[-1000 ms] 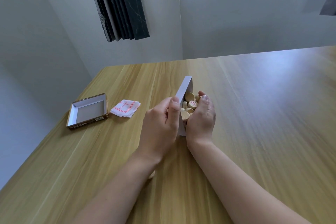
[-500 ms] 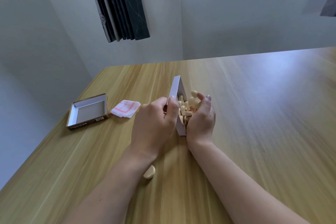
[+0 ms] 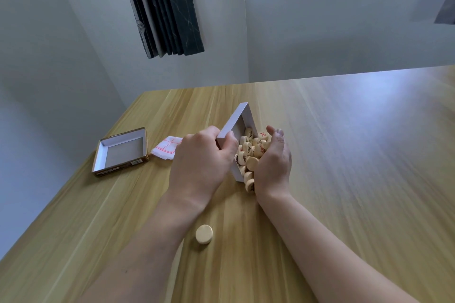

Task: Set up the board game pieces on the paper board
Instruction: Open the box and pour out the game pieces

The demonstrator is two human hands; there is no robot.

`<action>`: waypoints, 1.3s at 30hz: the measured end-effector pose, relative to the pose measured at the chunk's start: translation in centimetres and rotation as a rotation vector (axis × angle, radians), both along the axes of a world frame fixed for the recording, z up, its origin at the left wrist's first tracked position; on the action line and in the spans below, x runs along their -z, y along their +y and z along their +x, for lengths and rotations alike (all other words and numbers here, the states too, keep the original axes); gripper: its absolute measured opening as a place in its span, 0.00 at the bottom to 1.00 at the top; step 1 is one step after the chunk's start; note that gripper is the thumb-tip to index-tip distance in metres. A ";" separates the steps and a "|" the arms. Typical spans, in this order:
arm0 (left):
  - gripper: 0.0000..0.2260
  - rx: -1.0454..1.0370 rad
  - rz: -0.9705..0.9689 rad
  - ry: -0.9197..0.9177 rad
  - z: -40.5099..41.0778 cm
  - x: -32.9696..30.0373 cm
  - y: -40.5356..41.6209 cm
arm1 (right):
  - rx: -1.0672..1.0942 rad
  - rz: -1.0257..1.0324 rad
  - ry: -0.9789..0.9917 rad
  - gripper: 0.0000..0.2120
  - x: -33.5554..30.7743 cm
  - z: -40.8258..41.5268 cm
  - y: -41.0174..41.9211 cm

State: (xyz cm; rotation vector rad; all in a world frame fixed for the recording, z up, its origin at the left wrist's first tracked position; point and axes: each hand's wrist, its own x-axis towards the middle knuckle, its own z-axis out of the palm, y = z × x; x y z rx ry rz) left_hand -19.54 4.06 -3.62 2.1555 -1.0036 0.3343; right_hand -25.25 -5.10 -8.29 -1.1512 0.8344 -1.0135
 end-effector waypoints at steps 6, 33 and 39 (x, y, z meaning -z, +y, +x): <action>0.15 -0.030 -0.019 -0.076 0.0 -0.1 0.2 | -0.009 -0.040 0.021 0.21 0.1 -0.2 -0.2; 0.11 0.042 -0.025 -0.592 1.5 2.0 1.0 | -0.024 -0.115 0.024 0.26 0.9 0.2 0.0; 0.13 0.048 -0.129 -0.563 2.7 2.1 1.2 | -0.006 -0.152 0.041 0.27 1.0 0.3 0.1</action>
